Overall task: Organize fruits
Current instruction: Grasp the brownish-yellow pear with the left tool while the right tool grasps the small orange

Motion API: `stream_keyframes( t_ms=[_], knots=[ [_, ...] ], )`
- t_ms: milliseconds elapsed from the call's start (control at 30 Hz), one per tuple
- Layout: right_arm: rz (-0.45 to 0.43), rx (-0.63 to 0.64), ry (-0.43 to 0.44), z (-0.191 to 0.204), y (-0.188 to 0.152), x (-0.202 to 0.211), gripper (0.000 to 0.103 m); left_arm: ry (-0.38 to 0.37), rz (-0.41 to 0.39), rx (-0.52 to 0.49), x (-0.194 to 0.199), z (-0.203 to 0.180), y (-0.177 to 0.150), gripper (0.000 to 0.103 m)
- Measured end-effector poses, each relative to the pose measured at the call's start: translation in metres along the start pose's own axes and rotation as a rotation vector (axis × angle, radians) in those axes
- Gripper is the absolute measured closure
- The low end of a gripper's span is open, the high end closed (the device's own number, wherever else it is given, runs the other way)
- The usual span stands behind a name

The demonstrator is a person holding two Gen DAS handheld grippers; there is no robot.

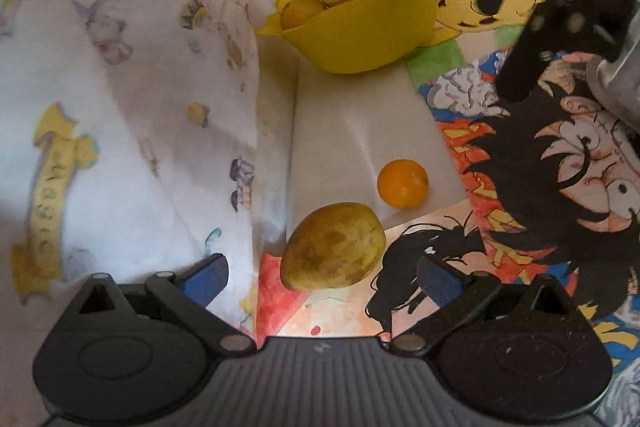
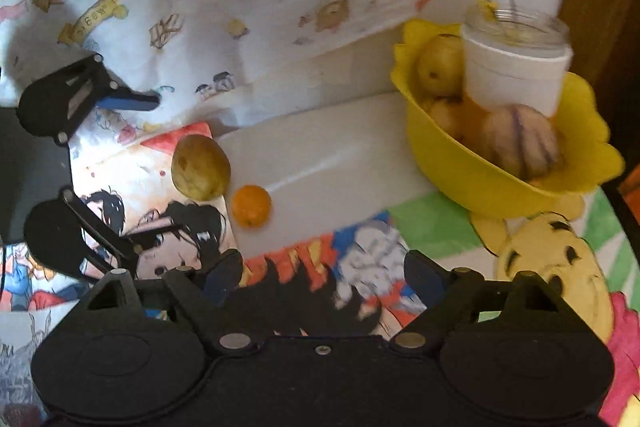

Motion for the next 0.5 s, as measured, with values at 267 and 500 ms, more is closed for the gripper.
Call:
stream_keyframes(
  t_ms=[267,500],
  knots=[
    [0.021,-0.067,0.080,0.022,0.016,-0.024,0.022,-0.009,0.006,-0.051,-0.013,0.004,-0.004,0.002],
    [0.043,-0.131,0.101,0.029,0.018,-0.042,0.029,-0.013,-0.003,-0.087,-0.020,0.008,-0.005,0.005]
  ],
)
Point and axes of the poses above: each gripper's, at about its wrist camera, not at the fingertips, and x roughly against the way its jaws point, z to its left, y to its top, the point moved 10 cm from there along -x, roughly the way its jaws point, and after that the axes turned 11 degrees about -y, right-handed, at the moved point
